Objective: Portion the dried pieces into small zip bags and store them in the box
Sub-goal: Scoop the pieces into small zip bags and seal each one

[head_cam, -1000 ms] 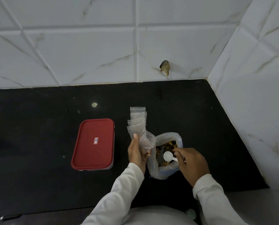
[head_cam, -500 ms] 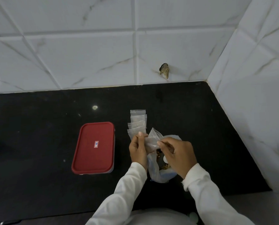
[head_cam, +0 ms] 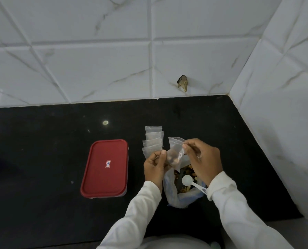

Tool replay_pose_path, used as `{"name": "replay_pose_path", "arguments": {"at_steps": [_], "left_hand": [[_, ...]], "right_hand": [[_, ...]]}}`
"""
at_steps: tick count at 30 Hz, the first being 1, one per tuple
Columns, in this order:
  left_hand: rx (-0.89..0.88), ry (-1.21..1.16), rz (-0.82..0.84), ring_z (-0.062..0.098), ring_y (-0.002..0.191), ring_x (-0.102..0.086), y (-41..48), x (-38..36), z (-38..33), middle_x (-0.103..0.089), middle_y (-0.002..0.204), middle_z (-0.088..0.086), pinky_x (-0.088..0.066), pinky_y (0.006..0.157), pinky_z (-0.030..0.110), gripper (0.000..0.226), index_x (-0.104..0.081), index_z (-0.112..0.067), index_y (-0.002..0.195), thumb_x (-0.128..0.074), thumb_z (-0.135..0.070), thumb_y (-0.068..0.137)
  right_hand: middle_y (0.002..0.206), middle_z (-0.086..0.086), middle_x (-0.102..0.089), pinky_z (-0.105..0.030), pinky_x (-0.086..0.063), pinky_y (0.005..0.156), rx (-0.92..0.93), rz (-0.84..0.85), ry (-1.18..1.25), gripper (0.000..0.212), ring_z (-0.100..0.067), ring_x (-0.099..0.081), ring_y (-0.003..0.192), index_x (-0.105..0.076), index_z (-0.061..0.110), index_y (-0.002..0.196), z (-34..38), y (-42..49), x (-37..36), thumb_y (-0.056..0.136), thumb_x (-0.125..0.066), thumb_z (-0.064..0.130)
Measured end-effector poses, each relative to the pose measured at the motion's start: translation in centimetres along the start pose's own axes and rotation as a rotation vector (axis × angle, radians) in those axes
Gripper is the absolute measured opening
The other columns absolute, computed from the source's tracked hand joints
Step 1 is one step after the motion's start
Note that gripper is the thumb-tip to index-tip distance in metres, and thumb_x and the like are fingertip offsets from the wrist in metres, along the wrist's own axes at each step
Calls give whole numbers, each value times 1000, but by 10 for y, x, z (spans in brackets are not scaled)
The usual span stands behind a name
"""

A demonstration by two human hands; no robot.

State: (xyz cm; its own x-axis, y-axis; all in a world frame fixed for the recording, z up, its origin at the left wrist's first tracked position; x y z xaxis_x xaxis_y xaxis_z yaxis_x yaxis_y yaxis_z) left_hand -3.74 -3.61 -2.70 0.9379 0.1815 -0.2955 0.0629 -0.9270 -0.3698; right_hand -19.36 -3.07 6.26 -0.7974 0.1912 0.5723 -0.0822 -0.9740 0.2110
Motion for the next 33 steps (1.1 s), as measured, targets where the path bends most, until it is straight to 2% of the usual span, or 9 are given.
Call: {"name": "replay_pose_path", "arguments": {"at_steps": [4,9,12,14,16,18,23,28,33], "left_hand": [[-63,44,-32,29,87,-72,0,0,-8,-75,86,12,-58,87,49,15,-73,-17,83,-65,-21,95],[-142,15,-195,17,82,-70,-4,1,-18,-75,86,1,-59,77,37,15,-69,-14,88,-60,-18,98],[-275,146,-109,3,83,-68,-5,0,-38,-73,90,-5,-54,71,19,10,-70,-15,92,-62,-18,97],[-348,214,-27,-1,92,-67,1,-2,-49,-73,98,-4,-53,74,14,10,-71,-15,100,-62,-18,97],[-380,260,88,4,108,-64,7,-8,-56,-70,110,-6,-54,89,21,16,-70,-18,110,-61,-22,97],[-367,283,187,9,115,-62,11,-15,-61,-68,115,-6,-53,96,28,20,-68,-22,114,-62,-27,96],[-367,274,234,9,96,-68,11,-27,-75,-72,95,-5,-53,81,21,11,-70,-13,101,-61,-17,97],[-454,407,171,6,86,-68,1,-31,-83,-72,85,-8,-54,77,20,10,-72,-15,91,-64,-19,96],[-487,546,70,9,83,-67,-11,-32,-85,-69,83,-8,-56,73,20,11,-70,-20,88,-64,-26,96]], "right_hand": [[84,15,-66,-13,-51,72,28,23,-18,7,0,-64,82,-68,21,97,2,5,3,94,-61,22],[85,14,-64,-8,-48,72,-4,-99,-56,7,3,-63,83,-65,21,98,-1,8,11,94,-60,22],[86,12,-65,-8,-48,75,35,-72,-43,8,2,-63,84,-65,19,99,2,12,15,94,-59,21],[89,12,-65,-7,-47,76,73,-40,-71,9,2,-63,86,-65,18,100,4,14,16,95,-59,21],[91,13,-65,-6,-47,77,101,-15,-74,9,2,-63,88,-66,18,101,7,16,17,95,-59,20],[94,13,-65,-6,-47,79,116,17,-66,10,2,-63,90,-65,20,102,9,17,17,94,-59,18],[90,15,-66,-8,-49,76,135,-1,-29,8,2,-63,89,-65,21,99,14,18,21,93,-62,16],[90,17,-66,-7,-48,73,1,-114,73,7,5,-63,88,-62,24,99,8,12,21,93,-62,20],[93,12,-70,-15,-54,74,-250,-139,333,22,4,-66,90,-61,27,110,-1,3,19,89,-68,26]]}}
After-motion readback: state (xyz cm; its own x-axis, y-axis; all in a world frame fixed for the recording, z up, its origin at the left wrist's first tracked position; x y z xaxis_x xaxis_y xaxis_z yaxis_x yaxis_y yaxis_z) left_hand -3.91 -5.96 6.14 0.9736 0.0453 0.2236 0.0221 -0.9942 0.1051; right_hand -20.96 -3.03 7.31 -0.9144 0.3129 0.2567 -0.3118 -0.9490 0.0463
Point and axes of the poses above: each hand's wrist, its own y-axis towards the middle knuckle, its own x-axis out of the back of the hand, z = x × y, the point moved 4 cm from there along y, towards the middle knuckle
